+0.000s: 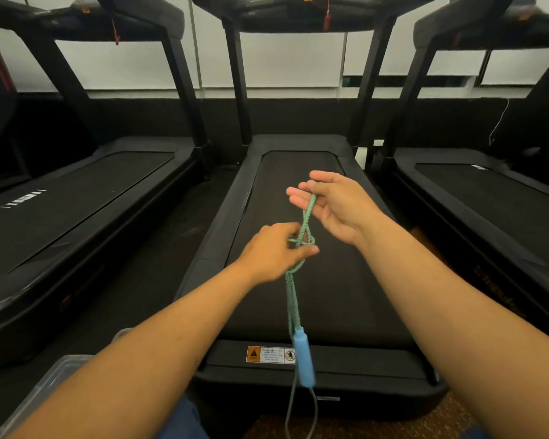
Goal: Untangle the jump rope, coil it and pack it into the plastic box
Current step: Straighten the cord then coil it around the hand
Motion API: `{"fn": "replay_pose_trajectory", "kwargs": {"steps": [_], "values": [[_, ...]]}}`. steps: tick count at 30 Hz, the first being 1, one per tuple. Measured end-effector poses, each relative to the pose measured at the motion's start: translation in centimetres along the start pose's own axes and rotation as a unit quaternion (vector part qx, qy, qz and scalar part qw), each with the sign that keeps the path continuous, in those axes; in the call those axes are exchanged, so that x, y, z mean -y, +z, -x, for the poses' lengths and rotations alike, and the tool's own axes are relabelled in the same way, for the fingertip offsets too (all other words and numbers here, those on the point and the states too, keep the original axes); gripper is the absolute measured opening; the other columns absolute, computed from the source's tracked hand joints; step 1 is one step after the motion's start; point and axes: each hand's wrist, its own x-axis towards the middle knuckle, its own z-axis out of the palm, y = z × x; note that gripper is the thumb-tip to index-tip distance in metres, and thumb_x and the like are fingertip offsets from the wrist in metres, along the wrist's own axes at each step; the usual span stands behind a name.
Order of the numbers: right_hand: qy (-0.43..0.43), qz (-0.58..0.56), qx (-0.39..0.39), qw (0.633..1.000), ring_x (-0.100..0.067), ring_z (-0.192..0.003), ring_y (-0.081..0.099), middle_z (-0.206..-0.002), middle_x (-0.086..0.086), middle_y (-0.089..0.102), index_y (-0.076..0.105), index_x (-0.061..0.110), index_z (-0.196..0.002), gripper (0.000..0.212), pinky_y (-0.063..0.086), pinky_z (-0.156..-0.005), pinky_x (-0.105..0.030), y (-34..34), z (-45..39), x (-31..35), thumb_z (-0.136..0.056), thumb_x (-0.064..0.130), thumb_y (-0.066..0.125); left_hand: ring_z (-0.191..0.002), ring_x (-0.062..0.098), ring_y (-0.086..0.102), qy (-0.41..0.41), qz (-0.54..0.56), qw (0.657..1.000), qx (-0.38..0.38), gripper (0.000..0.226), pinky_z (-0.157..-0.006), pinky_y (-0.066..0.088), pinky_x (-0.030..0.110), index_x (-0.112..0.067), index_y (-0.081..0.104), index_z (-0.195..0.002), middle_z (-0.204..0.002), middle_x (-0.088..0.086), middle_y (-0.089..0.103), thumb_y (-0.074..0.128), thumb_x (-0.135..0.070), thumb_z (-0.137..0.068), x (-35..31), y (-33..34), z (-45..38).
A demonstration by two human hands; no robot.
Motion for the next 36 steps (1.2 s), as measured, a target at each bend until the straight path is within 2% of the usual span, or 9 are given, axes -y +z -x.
{"fn": "replay_pose_trajectory", "kwargs": {"steps": [5,8,12,15,19,22,26,32,36], "values": [[-0.051,0.199,-0.015,0.979,-0.026,-0.093,0.074,-0.113,-0.016,0.066,0.051,0.016,-0.130,0.034,0.062,-0.083,-0.037,-1.0,-0.3,-0.5,-0.099,0.020,0.063,-0.039,0.004,0.038,-0.031,0.143,0.989,-0.034,0.042,-0.046,0.028,0.020,-0.012,0.073,-0.078,-0.041,-0.011,0.041,0.055,-0.040,-0.103,-0.7,-0.4,0.2],[-0.103,0.331,-0.036,0.937,-0.017,-0.068,0.062,-0.089,-0.007,0.066,0.060,0.018,-0.105,0.010,0.054,-0.062,-0.030,-1.7,-0.3,-0.7,-0.096,0.022,0.064,-0.039,0.004,0.028,-0.079,0.290,0.953,-0.033,0.043,-0.038,0.021,0.018,-0.013,0.068,-0.077,-0.053,-0.006,0.032,0.051,-0.042,-0.104,-0.4,-1.0,0.2],[0.009,0.360,0.074,0.930,-0.013,-0.053,0.054,-0.069,-0.005,0.061,0.060,0.012,-0.087,0.014,0.046,-0.049,-0.025,-2.9,0.0,-0.6,-0.099,0.018,0.062,-0.041,0.005,0.027,-0.093,0.385,0.918,-0.009,0.042,-0.036,0.015,0.019,-0.015,0.064,-0.080,-0.060,-0.002,0.029,0.047,-0.043,-0.106,0.0,-2.0,-0.1],[0.098,0.381,0.132,0.910,-0.017,-0.062,0.062,-0.084,-0.010,0.067,0.062,0.008,-0.101,0.005,0.053,-0.056,-0.027,-3.8,0.2,-1.4,-0.098,0.011,0.062,-0.037,0.004,0.026,-0.089,0.439,0.894,0.021,0.043,-0.035,0.015,0.021,-0.013,0.063,-0.083,-0.060,-0.002,0.031,0.044,-0.042,-0.107,0.3,-2.6,0.0],[0.189,0.354,0.237,0.885,-0.027,-0.101,0.066,-0.126,-0.015,0.069,0.058,0.001,-0.131,0.033,0.056,-0.081,-0.037,-4.4,0.6,-2.9,-0.100,0.010,0.059,-0.035,0.003,0.025,-0.056,0.486,0.870,0.064,0.043,-0.032,0.017,0.018,-0.010,0.061,-0.084,-0.060,-0.001,0.032,0.040,-0.039,-0.108,0.2,-3.2,0.2],[0.182,0.340,0.295,0.874,-0.025,-0.105,0.066,-0.124,-0.016,0.069,0.063,0.000,-0.126,0.030,0.054,-0.086,-0.036,-4.3,0.8,-3.1,-0.099,0.014,0.061,-0.034,0.003,0.026,-0.046,0.468,0.879,0.071,0.043,-0.032,0.019,0.018,-0.011,0.059,-0.084,-0.062,0.000,0.032,0.040,-0.040,-0.108,0.3,-3.2,0.2],[0.120,0.347,0.237,0.899,-0.022,-0.093,0.065,-0.106,-0.015,0.068,0.069,0.001,-0.114,0.024,0.052,-0.079,-0.030,-4.1,0.4,-3.3,-0.097,0.018,0.067,-0.033,0.003,0.028,-0.043,0.440,0.896,0.043,0.044,-0.033,0.020,0.018,-0.012,0.057,-0.082,-0.066,0.003,0.049,0.039,-0.042,-0.108,0.3,-3.2,0.2],[0.068,0.322,0.150,0.932,-0.023,-0.089,0.072,-0.105,-0.014,0.076,0.076,0.009,-0.107,0.018,0.056,-0.088,-0.039,-4.6,-0.1,-2.6,-0.097,0.019,0.064,-0.052,0.015,0.050,-0.122,0.340,0.929,-0.084,0.045,-0.052,0.046,0.029,-0.020,0.061,-0.074,-0.117,0.009,0.065,0.045,-0.048,-0.105,1.6,-2.9,-0.1],[0.049,0.289,0.107,0.950,-0.028,-0.088,0.075,-0.090,-0.014,0.074,0.070,0.010,-0.091,0.016,0.057,-0.085,-0.039,-4.7,-0.2,-2.1,-0.099,0.015,0.056,-0.062,0.022,0.061,-0.144,0.368,0.914,-0.089,0.042,-0.070,0.056,0.040,-0.014,0.058,-0.078,-0.108,0.011,0.069,0.043,-0.040,-0.108,1.6,-3.0,-0.2]]}}
